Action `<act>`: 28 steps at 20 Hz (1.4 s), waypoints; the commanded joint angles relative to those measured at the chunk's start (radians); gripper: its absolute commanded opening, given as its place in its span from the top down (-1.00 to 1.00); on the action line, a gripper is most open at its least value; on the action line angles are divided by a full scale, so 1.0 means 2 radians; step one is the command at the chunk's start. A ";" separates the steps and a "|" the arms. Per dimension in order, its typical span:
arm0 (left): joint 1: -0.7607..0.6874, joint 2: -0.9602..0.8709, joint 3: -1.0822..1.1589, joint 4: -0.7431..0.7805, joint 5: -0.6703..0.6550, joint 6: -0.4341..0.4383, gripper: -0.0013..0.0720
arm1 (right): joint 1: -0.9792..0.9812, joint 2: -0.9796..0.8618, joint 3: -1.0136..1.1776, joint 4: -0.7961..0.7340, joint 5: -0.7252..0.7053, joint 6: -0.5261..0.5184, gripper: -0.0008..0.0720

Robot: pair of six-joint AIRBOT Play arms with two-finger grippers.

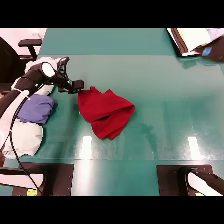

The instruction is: Fold the shirts.

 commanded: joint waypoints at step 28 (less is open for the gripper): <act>0.001 0.189 0.188 0.070 -0.017 0.049 0.90 | 0.164 -0.077 -0.120 -0.112 -0.116 0.022 0.94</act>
